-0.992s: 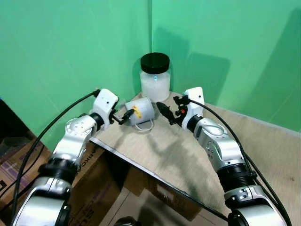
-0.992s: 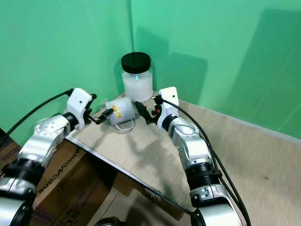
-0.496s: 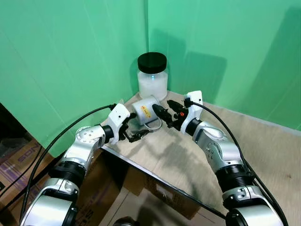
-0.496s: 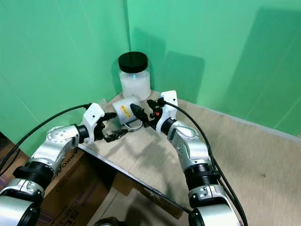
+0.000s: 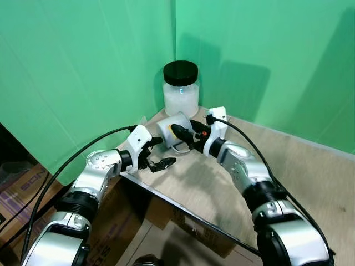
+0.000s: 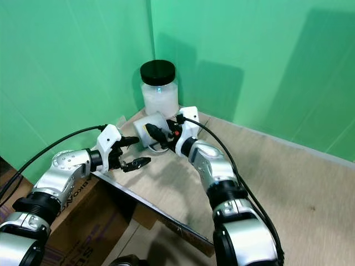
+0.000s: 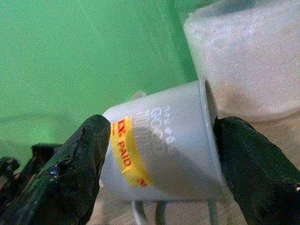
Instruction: Setting the table
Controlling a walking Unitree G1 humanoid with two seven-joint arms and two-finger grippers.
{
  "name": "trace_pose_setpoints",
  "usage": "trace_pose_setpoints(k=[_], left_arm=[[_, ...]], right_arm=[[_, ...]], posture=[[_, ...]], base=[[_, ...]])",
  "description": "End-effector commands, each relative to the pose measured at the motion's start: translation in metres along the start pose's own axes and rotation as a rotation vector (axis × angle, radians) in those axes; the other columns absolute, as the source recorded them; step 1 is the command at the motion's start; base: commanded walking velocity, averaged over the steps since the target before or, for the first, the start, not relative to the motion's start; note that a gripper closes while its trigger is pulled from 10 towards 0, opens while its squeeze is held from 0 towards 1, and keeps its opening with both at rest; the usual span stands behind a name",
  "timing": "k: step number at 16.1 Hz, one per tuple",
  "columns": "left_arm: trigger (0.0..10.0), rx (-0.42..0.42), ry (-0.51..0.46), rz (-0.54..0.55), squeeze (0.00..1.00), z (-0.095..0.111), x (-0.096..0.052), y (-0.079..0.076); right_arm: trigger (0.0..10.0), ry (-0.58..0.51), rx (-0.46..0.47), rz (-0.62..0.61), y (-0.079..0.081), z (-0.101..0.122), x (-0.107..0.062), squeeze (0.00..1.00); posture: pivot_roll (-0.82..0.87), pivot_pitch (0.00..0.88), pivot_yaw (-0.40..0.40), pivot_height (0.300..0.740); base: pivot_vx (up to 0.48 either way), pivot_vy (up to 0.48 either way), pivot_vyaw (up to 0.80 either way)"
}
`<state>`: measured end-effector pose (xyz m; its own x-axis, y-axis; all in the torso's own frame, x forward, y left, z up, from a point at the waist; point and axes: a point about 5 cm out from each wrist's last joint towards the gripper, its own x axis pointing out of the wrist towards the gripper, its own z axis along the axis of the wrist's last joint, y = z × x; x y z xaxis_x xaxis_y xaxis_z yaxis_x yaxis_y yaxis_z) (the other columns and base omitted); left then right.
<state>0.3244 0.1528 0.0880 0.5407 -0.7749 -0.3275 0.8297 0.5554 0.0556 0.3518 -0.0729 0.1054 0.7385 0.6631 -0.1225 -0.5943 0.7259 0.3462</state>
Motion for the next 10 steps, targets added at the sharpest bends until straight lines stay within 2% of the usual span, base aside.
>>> trace_pose_setpoints(k=[1, 3, 5, 6, 9, 10], left_arm=[[10.0, 0.012, 0.009, 0.002, 0.0, -0.001, -0.005, 0.002], [10.0, 0.016, 0.014, 0.004, 0.0, -0.002, -0.008, 0.003], [10.0, 0.018, 0.017, 0.006, 0.0, -0.002, -0.009, 0.003], [10.0, 0.022, 0.021, 0.013, 0.0, -0.003, -0.009, 0.005], [10.0, 0.034, 0.022, 0.025, 0.0, 0.001, -0.009, 0.009], [10.0, 0.037, 0.021, 0.026, 0.0, 0.001, -0.009, 0.009]], right_arm=[[10.0, -0.012, -0.01, -0.026, -0.003, 0.004, 0.002, 0.0], [10.0, -0.016, -0.002, -0.021, -0.006, 0.003, 0.001, 0.0], [10.0, -0.022, 0.029, 0.074, -0.003, 0.002, -0.002, 0.0], [10.0, 0.006, 0.044, 0.276, 0.005, -0.003, -0.01, 0.0], [10.0, 0.002, 0.084, 0.479, 0.012, 0.002, -0.022, 0.0], [10.0, 0.004, 0.084, 0.497, 0.013, 0.002, -0.023, 0.0]], posture=[[0.08, 0.0, 0.058, 0.74], [0.08, 0.0, 0.059, 0.74], [0.08, 0.0, 0.061, 0.74], [0.07, 0.0, 0.065, 0.74], [0.07, 0.0, 0.075, 0.74], [0.07, 0.0, 0.075, 0.74]], base=[[0.0, 0.0, 0.0], [0.0, 0.0, 0.0], [0.0, 0.0, 0.0], [0.0, 0.0, 0.0], [0.0, 0.0, 0.0], [0.0, 0.0, 0.0]])
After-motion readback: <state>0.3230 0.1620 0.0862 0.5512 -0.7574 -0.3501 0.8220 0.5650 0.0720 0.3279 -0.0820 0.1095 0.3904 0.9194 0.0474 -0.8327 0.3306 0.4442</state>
